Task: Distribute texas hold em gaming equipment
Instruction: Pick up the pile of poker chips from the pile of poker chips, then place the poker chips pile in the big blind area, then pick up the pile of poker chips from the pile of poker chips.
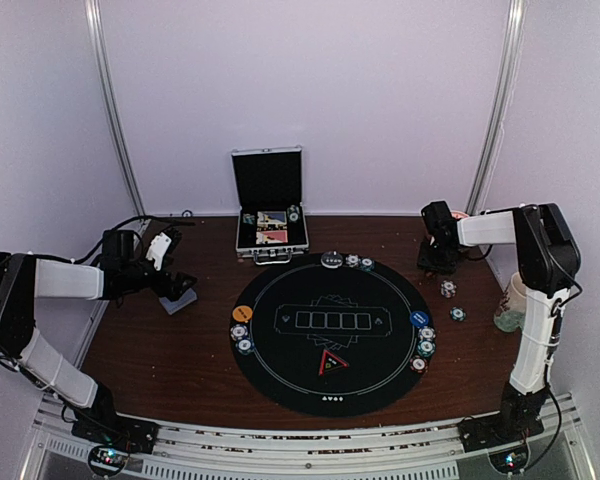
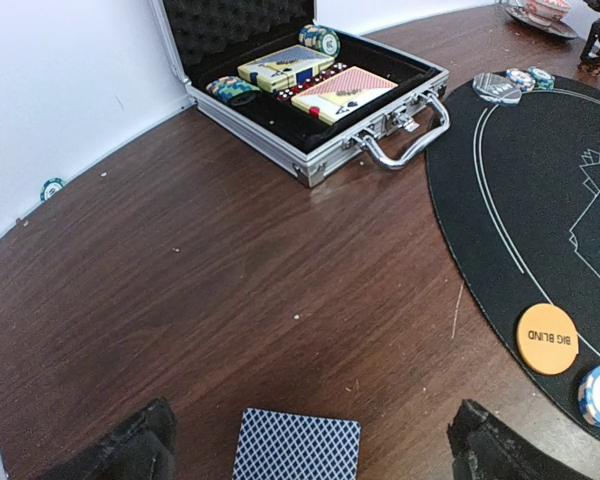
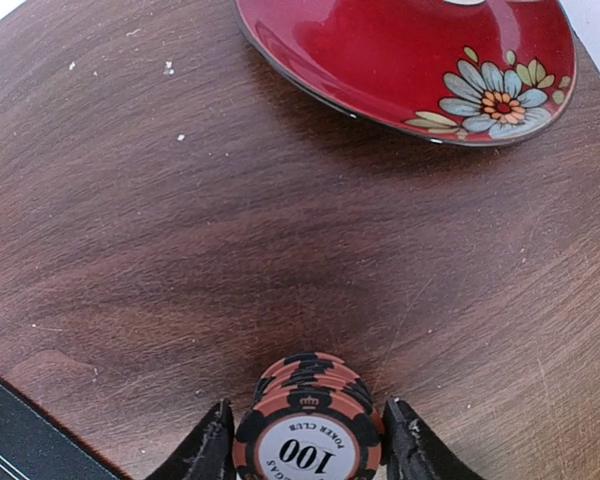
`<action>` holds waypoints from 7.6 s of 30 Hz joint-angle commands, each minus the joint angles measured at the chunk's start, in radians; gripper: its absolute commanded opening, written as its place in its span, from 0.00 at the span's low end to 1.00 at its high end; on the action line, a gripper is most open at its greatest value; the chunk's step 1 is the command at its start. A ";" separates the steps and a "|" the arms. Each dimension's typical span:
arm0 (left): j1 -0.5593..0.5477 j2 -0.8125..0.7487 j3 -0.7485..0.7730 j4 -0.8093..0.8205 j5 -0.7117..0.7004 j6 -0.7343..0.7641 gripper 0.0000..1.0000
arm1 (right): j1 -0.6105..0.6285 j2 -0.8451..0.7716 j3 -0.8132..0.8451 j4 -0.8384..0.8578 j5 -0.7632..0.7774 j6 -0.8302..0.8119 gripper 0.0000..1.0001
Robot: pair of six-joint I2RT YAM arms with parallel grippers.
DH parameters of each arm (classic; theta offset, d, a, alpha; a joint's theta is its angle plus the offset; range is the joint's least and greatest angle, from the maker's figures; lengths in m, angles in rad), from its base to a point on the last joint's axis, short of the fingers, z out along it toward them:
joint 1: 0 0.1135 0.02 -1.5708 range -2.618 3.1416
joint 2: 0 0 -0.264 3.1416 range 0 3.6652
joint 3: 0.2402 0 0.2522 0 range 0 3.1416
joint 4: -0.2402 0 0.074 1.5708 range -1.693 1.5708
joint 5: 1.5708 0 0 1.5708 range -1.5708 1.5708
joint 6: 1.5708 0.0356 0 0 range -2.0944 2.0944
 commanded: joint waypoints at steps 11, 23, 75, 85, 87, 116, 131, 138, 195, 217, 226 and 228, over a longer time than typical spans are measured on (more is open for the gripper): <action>0.004 0.009 0.018 0.032 0.010 -0.001 0.98 | -0.006 -0.025 0.004 -0.014 0.053 -0.008 0.38; 0.003 0.011 0.020 0.031 0.008 -0.002 0.98 | 0.026 -0.106 -0.003 -0.027 0.103 -0.011 0.35; 0.004 -0.001 0.017 0.031 0.007 -0.006 0.98 | 1.071 0.194 0.311 0.028 -0.063 -0.095 0.35; 0.003 0.000 0.017 0.033 0.006 -0.005 0.98 | 1.076 0.249 0.359 0.005 -0.056 -0.088 0.36; 0.005 0.001 0.018 0.033 0.006 -0.005 0.98 | 1.077 0.252 0.362 0.002 -0.056 -0.089 0.37; 0.005 -0.008 0.016 0.030 0.006 -0.007 0.98 | 0.862 -0.142 0.204 -0.168 0.179 -0.058 0.90; 0.004 -0.005 0.014 0.031 0.003 -0.005 0.98 | 0.265 -0.214 -0.043 -0.062 0.096 -0.072 0.93; 0.004 -0.006 0.015 0.031 0.006 -0.006 0.98 | 0.146 -0.161 -0.029 -0.053 0.099 -0.051 0.89; 0.004 0.005 0.018 0.031 0.007 -0.003 0.98 | -0.029 0.041 0.041 -0.002 -0.055 -0.059 0.52; 0.004 0.006 0.018 0.031 0.004 -0.005 0.98 | -0.019 -0.017 0.017 0.007 -0.058 -0.050 0.34; 0.004 0.006 0.020 0.031 0.003 -0.004 0.98 | 0.019 -0.086 0.002 0.014 -0.049 -0.048 0.33; 0.004 0.005 0.019 0.031 0.001 -0.004 0.98 | 0.036 -0.096 0.000 0.017 -0.049 -0.053 0.33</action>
